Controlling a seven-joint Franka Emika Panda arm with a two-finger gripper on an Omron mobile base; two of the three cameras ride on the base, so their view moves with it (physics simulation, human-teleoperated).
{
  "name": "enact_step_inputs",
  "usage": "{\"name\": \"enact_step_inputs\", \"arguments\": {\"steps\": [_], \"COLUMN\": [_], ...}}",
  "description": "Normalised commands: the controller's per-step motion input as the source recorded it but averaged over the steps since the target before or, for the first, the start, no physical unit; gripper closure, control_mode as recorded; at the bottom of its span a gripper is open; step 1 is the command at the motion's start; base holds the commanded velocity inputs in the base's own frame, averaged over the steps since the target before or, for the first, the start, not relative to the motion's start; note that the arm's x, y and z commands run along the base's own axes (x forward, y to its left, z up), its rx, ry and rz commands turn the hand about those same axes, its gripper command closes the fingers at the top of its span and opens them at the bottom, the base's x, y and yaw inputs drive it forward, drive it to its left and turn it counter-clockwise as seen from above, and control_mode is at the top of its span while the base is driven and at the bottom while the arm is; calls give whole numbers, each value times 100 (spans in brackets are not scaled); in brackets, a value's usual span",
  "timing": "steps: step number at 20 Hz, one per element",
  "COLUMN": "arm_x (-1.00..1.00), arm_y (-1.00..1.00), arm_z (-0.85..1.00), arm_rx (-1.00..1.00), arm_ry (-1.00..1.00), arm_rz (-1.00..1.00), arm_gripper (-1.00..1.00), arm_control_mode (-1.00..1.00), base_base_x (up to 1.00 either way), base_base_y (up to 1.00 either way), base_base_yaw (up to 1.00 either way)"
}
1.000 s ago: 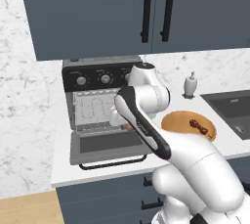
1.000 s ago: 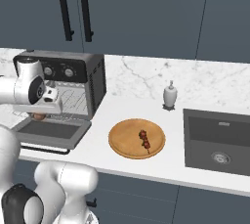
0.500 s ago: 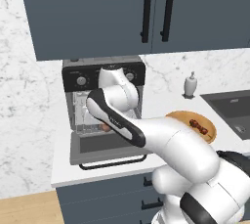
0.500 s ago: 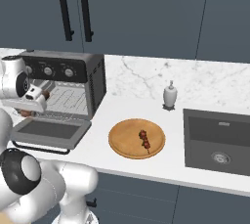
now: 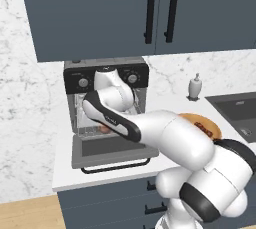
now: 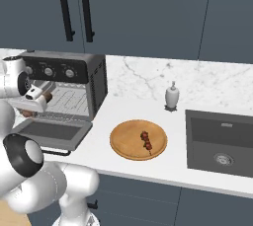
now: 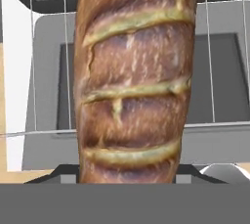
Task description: Pick up the kebab skewer and baguette bread, and place them inside the toaster oven. Close the toaster oven door and start by setting the timer.
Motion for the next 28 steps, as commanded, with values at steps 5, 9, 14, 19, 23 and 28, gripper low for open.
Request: {"name": "enact_step_inputs", "arguments": {"steps": [5, 9, 14, 19, 23, 28], "arm_x": [38, 20, 30, 25, 24, 10], "arm_y": [0, 9, 23, 16, 5, 2], "arm_z": [-10, -21, -10, -2, -17, -23], "arm_rx": [0, 0, 0, 0, 0, 0], "arm_ry": [0, 0, 0, 0, 0, 0], "arm_rz": [-1, -1, 0, 0, 0, 0], "arm_gripper": [100, 100, 100, 100, 100, 100], "arm_control_mode": [-100, -100, -100, -100, -100, -100], "base_base_x": [0, 0, 0, 0, 0, 0], "base_base_y": [0, 0, 0, 0, 0, 0], "base_base_yaw": [0, 0, 0, 0, 0, 0]}}
